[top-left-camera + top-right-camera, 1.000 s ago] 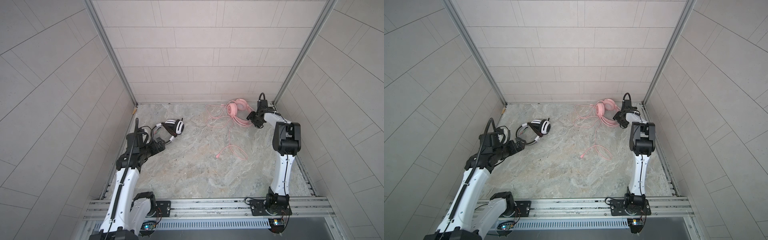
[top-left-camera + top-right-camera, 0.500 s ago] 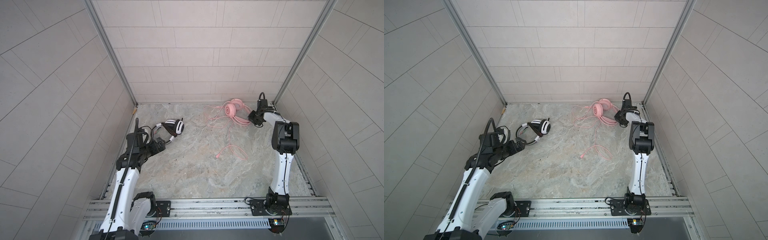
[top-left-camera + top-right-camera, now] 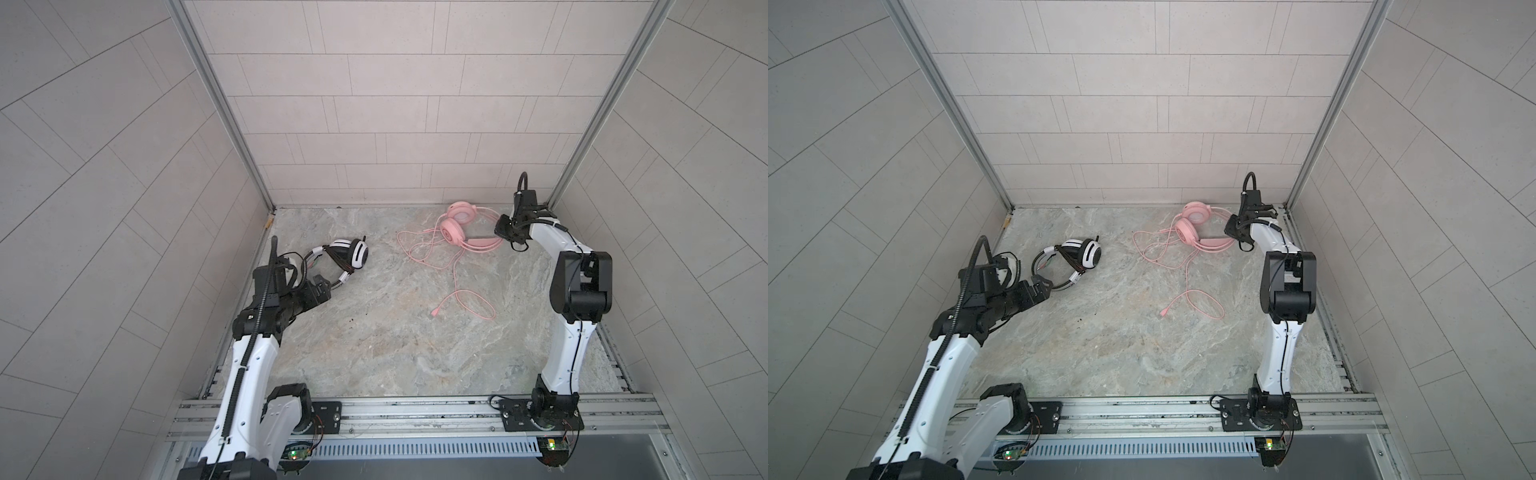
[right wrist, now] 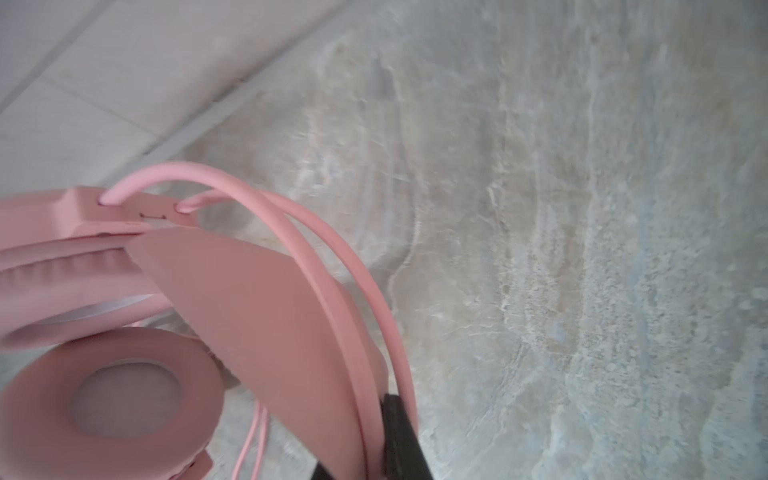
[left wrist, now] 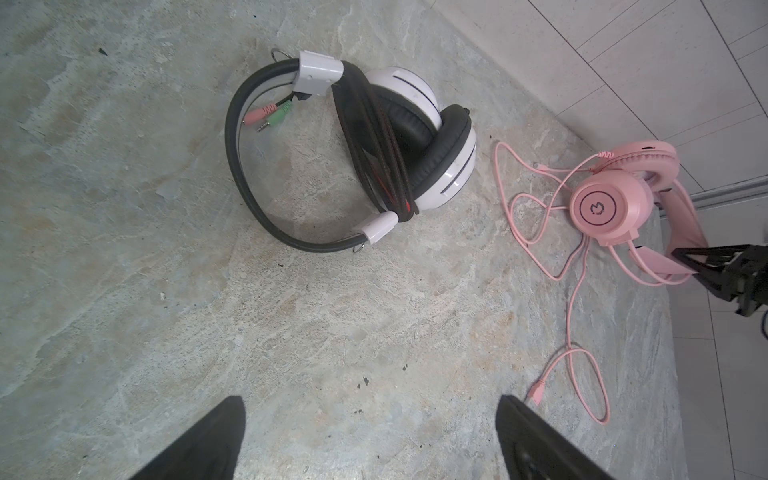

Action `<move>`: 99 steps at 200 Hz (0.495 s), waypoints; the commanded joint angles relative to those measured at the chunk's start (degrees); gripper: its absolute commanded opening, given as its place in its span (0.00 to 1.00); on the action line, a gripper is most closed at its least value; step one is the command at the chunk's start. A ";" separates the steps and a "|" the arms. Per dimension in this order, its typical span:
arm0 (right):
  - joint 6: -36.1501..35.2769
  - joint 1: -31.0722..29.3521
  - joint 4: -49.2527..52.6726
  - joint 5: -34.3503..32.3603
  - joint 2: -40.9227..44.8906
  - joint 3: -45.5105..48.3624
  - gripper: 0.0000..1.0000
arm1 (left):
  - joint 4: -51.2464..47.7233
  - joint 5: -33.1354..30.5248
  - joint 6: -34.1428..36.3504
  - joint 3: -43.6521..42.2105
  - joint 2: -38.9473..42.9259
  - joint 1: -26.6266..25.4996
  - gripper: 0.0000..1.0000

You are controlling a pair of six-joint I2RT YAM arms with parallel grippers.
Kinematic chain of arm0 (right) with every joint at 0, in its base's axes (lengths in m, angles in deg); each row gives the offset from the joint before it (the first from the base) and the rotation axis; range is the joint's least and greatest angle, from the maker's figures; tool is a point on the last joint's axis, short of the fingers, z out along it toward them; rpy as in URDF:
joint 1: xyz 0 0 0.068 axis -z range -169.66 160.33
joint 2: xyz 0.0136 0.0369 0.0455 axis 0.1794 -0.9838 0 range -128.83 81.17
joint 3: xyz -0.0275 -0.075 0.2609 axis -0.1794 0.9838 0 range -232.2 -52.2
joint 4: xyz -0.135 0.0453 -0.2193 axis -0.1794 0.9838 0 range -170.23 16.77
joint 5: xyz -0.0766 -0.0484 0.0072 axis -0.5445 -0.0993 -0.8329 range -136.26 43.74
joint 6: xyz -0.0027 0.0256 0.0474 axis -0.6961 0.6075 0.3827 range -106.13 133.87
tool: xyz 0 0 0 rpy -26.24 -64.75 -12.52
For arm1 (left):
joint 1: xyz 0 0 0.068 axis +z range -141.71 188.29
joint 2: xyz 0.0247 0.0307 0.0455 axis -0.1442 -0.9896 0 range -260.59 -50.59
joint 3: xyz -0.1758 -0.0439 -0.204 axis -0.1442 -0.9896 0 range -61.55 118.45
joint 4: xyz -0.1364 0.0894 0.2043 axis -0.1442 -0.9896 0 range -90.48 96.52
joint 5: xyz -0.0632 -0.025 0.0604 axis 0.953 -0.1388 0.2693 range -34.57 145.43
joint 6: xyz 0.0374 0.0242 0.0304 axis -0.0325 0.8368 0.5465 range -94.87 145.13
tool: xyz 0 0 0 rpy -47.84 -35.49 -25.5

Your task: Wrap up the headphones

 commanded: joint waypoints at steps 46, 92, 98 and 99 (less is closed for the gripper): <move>-30.50 -19.70 3.16 -10.89 17.85 3.00 0.13 | 1.00 1.07 1.55 1.60 2.38 -2.18 1.00; -45.57 -29.63 3.11 -20.97 23.04 5.38 0.09 | 0.86 2.89 6.73 7.02 -0.48 -8.97 1.00; -47.20 -30.56 3.06 -21.38 23.45 5.43 0.08 | 0.74 2.73 7.86 7.90 -1.57 -10.43 1.00; -47.38 -30.72 3.06 -21.50 23.54 5.43 0.08 | 0.74 2.73 8.06 8.02 -1.76 -10.66 1.00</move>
